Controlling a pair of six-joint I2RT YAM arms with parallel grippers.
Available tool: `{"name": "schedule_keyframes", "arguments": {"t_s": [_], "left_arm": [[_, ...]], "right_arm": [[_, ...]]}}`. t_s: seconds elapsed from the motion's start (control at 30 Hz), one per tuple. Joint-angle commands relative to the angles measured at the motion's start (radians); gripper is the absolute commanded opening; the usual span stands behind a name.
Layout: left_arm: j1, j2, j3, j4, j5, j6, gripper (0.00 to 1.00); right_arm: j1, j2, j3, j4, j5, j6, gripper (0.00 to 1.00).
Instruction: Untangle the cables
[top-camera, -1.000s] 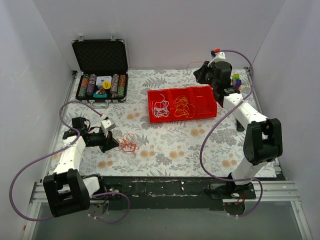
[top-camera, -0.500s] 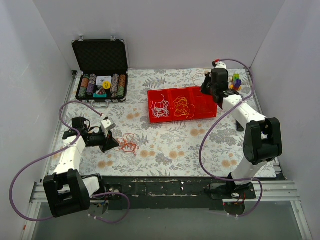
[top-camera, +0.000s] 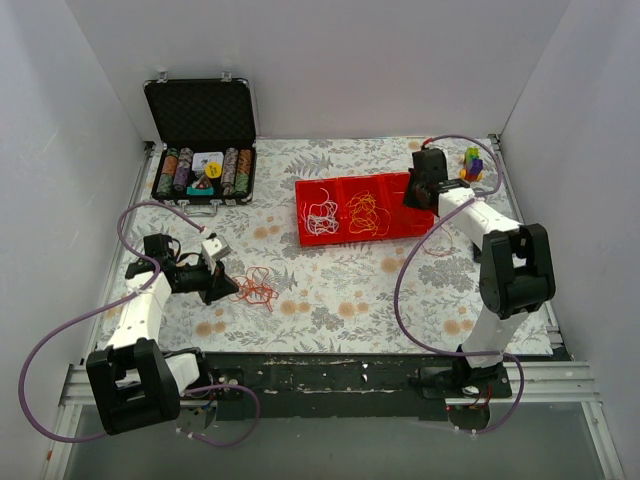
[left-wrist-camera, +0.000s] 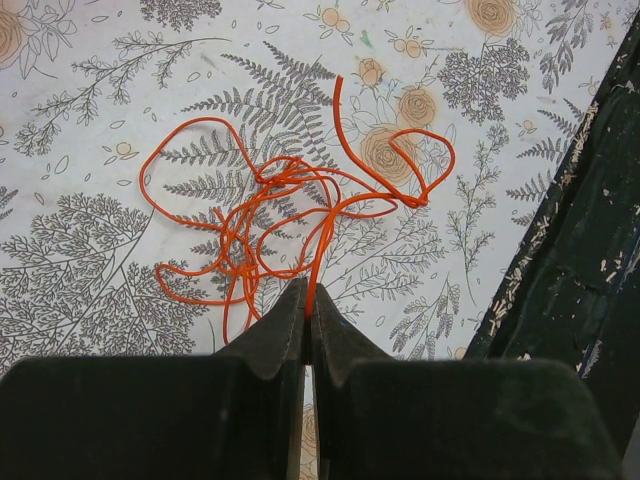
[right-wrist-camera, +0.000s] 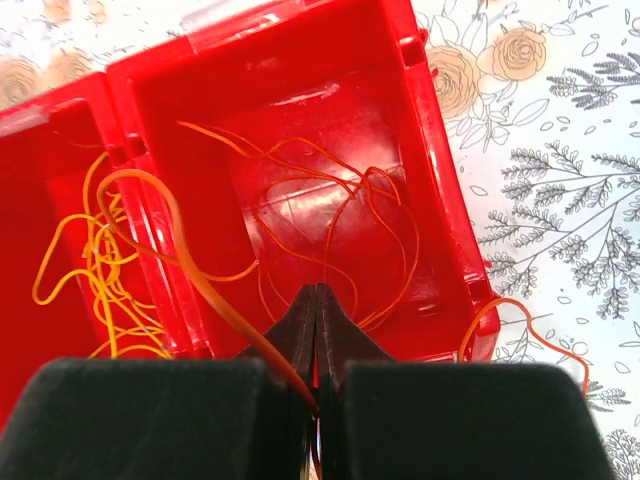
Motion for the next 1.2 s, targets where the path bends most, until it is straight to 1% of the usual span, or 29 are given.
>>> {"name": "schedule_keyframes", "arguments": {"t_s": [0.0, 0.1, 0.23, 0.27, 0.33, 0.5, 0.67, 0.8, 0.93, 1.0, 1.1, 1.17], "left_arm": [[-0.003, -0.017, 0.013, 0.017, 0.032, -0.002, 0.00], [-0.004, -0.014, 0.016, 0.019, 0.038, -0.006, 0.00], [-0.003, -0.012, 0.011, 0.022, 0.037, -0.006, 0.00], [-0.003, -0.012, 0.013, 0.022, 0.035, -0.005, 0.00], [-0.004, -0.012, 0.017, 0.017, 0.035, -0.003, 0.00], [-0.004, -0.020, 0.016, 0.016, 0.043, -0.003, 0.00], [-0.004, -0.020, 0.016, 0.016, 0.041, -0.006, 0.00], [-0.004, -0.020, 0.025, 0.014, 0.038, -0.008, 0.00], [-0.004, -0.015, 0.033, 0.011, 0.037, -0.009, 0.00], [-0.004, -0.015, 0.033, 0.013, 0.040, -0.012, 0.00], [-0.004, -0.018, 0.028, 0.016, 0.040, -0.011, 0.00], [-0.004, -0.017, 0.028, 0.016, 0.038, -0.008, 0.00]], "right_arm": [[0.011, 0.020, 0.096, -0.090, 0.074, 0.004, 0.01], [0.011, 0.012, 0.113, -0.129, 0.096, 0.013, 0.01], [0.012, -0.057, 0.091, -0.103, 0.090, 0.017, 0.01], [0.012, -0.068, 0.092, -0.110, 0.099, 0.023, 0.84], [0.012, -0.072, 0.094, -0.136, 0.099, 0.012, 0.87], [0.012, -0.068, 0.078, -0.204, 0.093, -0.006, 0.89], [0.015, -0.141, 0.035, -0.141, 0.008, -0.040, 0.90], [0.017, -0.225, 0.061, -0.116, 0.042, -0.075, 0.91], [-0.012, -0.252, 0.074, -0.185, 0.093, -0.100, 0.91], [-0.024, -0.278, 0.010, -0.222, 0.120, -0.099, 0.91], [-0.026, -0.388, -0.165, -0.155, 0.093, -0.063, 0.92], [-0.026, -0.443, -0.277, -0.136, 0.088, -0.004, 0.86]]}}
